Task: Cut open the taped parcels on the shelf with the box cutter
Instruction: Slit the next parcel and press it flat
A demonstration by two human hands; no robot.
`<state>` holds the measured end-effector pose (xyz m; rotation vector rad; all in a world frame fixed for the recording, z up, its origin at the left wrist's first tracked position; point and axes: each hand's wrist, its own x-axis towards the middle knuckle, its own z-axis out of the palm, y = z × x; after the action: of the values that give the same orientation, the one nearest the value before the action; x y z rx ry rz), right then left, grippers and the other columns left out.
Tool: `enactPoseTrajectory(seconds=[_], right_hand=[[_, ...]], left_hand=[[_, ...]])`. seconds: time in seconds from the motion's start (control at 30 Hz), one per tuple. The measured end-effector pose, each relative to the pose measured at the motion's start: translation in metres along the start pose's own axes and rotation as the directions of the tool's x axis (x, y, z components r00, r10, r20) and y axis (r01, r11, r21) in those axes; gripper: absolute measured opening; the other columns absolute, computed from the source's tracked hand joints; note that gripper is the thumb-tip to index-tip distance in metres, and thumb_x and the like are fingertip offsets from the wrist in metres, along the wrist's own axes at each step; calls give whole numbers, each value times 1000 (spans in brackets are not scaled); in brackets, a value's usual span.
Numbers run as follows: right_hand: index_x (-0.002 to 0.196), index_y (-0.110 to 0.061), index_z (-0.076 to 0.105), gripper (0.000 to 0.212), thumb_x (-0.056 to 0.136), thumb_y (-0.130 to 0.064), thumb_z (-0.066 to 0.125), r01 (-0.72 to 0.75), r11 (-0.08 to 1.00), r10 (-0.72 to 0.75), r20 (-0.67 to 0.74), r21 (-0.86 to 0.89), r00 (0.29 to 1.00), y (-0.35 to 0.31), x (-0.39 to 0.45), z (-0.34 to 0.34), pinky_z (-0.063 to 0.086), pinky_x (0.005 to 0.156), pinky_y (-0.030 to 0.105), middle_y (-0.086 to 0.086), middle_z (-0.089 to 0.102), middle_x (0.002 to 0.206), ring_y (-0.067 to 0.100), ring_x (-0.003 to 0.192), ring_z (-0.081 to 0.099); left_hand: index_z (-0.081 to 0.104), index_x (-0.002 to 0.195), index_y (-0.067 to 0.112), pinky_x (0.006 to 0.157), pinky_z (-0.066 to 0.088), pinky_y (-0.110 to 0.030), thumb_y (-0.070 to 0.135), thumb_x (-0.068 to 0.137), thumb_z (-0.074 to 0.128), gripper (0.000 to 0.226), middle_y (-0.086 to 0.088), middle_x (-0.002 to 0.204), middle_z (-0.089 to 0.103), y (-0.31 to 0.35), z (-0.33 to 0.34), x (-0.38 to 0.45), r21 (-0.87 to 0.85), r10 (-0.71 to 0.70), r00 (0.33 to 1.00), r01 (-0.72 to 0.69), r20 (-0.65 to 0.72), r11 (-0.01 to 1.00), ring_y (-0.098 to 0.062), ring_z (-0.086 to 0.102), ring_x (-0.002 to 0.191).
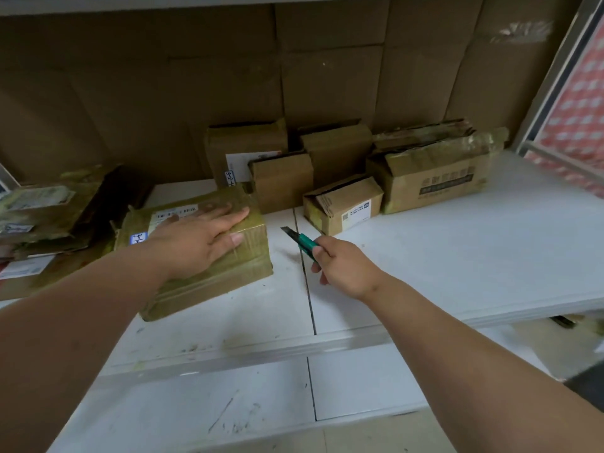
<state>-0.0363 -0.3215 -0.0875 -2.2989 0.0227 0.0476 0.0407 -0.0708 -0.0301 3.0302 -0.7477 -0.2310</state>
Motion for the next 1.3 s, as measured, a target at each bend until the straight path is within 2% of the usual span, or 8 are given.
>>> enactPoseTrajectory(seconds=[0.17,0.3,0.47,0.83,0.93,1.1,1.2,1.3], right_hand=[[115,-9,58,30,105,-24,34,76,997,-76,-4,33,997,-5,-6,8,52,85,46,17,66,101,33,88,63],[118,-10,57,30,105,-25,35,95,994,-94,-17,44,995,-7,-6,15,52,85,46,16,65,102,32,88,63],[118,-10,57,30,105,-25,35,100,992,-98,-29,75,995,-6,-6,18,52,85,46,16,65,102,32,90,63],[119,-11,56,30,105,-26,35,90,993,-87,-46,80,995,-11,-7,19,54,84,46,16,65,104,30,90,62],[118,-12,56,29,106,-27,34,79,996,-77,-55,46,996,-13,-7,22,55,81,44,14,65,102,28,88,63],[104,-15,53,23,105,-28,34,65,998,-66,-95,-4,993,-14,-10,32,51,69,36,10,63,92,24,79,60],[98,-19,48,18,105,-29,34,68,994,-77,-109,-85,991,-10,-11,38,39,56,29,0,55,80,15,70,54],[95,-21,45,18,105,-30,34,48,988,-61,-81,-148,995,-8,-10,38,36,54,29,-5,49,74,13,66,51]], left_hand=[[-1,148,56,120,9,-50,68,86,12,64,17,162,0,1,1,-1,-9,-14,1000,14,9,1000,-10,-2,149],[0,149,55,120,8,-51,63,94,17,58,17,162,0,0,3,-1,-12,-18,1000,18,-3,1000,-10,-3,149],[0,148,55,120,8,-52,68,84,12,67,17,162,0,0,2,-1,-21,-11,1000,11,11,1000,-10,-3,149],[1,149,54,119,7,-52,69,82,10,69,16,163,0,-1,4,0,-31,-9,1000,9,-2,999,-10,-3,149],[1,149,54,119,8,-53,69,84,11,68,16,163,1,-2,4,1,-21,-11,1000,11,8,1000,-12,-1,150],[0,150,53,119,7,-53,62,95,17,58,15,163,0,-1,6,2,8,-11,1000,11,-1,1000,-13,-2,150],[0,150,53,119,7,-54,65,90,12,62,15,163,-1,0,6,2,10,-5,1000,4,7,1000,-13,-2,150],[0,150,53,119,7,-54,69,83,8,69,15,163,-1,1,6,0,6,0,1000,0,10,1000,-13,-3,150]])
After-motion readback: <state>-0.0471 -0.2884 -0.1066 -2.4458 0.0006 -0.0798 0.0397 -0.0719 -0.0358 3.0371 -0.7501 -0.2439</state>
